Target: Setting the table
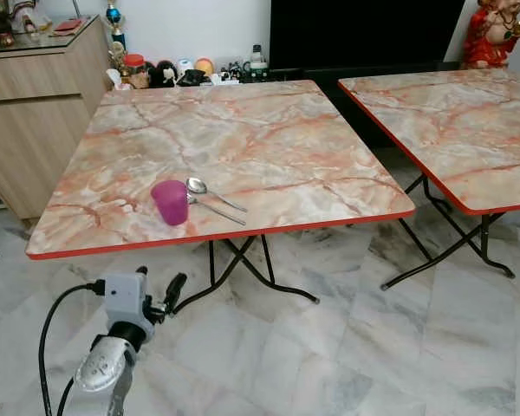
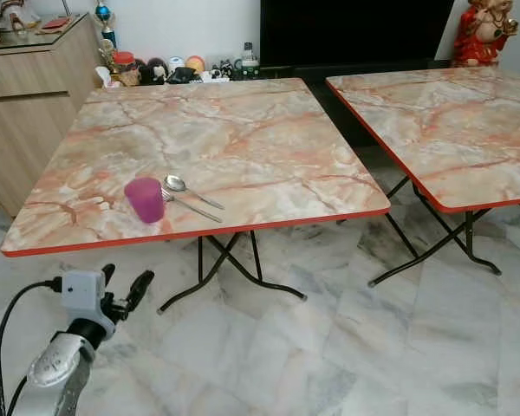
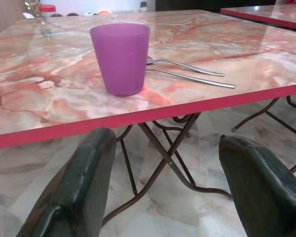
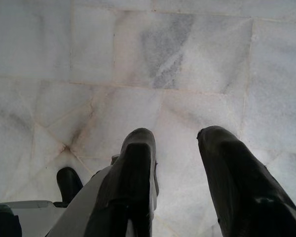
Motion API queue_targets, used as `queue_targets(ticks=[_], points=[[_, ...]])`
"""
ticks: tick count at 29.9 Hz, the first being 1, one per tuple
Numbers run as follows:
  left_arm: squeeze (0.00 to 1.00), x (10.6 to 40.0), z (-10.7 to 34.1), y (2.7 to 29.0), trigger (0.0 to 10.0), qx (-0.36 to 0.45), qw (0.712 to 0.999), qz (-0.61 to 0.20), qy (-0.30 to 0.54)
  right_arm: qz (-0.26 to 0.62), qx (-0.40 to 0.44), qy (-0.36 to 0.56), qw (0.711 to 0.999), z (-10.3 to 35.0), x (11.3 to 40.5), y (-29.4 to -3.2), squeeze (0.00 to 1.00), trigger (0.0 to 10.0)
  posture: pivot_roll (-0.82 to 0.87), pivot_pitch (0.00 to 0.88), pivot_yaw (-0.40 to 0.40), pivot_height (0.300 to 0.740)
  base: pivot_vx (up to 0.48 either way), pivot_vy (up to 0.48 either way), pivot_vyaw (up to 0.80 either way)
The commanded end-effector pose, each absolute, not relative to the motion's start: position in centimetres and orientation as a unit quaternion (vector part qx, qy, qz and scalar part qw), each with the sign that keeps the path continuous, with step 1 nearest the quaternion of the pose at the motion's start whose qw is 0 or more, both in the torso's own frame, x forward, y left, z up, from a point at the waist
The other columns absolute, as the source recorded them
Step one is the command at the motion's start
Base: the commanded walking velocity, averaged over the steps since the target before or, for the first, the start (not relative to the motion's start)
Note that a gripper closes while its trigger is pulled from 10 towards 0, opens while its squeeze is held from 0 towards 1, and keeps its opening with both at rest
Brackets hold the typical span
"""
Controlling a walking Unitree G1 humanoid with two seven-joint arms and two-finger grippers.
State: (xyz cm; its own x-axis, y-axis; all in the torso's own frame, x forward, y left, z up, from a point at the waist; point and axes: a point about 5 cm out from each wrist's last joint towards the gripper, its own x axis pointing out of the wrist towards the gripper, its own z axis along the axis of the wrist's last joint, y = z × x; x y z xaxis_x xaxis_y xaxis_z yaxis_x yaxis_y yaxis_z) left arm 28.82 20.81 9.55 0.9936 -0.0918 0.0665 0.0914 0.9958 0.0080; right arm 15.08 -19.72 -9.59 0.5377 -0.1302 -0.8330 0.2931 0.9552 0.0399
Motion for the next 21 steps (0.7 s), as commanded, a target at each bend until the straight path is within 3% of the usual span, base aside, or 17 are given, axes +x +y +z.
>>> queue_targets(ticks=[1,6,17,21], points=[[0.00,28.9,10.0,21.0,10.0,-0.002,0.998,-0.050,-0.036,-0.124,0.089,0.473,0.868,-9.8,14.6,-19.7,0.00,10.0,0.02,0.071,0.012,0.740,0.000,0.000,0.00],[0.00,29.0,10.2,20.4,10.0,-0.013,0.998,-0.060,-0.027,-0.120,0.089,0.474,0.868,-9.9,14.5,-19.3,0.00,10.0,0.03,0.077,0.013,0.740,0.000,0.000,0.00],[0.00,29.3,10.6,20.2,10.0,-0.011,0.997,-0.069,-0.023,-0.118,0.092,0.474,0.868,-9.9,14.5,-18.9,0.00,10.0,0.03,0.085,0.017,0.740,0.000,0.480,0.00],[0.00,29.3,11.0,20.3,10.0,-0.004,0.998,-0.064,-0.030,-0.117,0.094,0.473,0.868,-9.9,14.6,-18.8,0.00,10.0,0.03,0.085,0.018,0.740,0.000,0.232,0.00]])
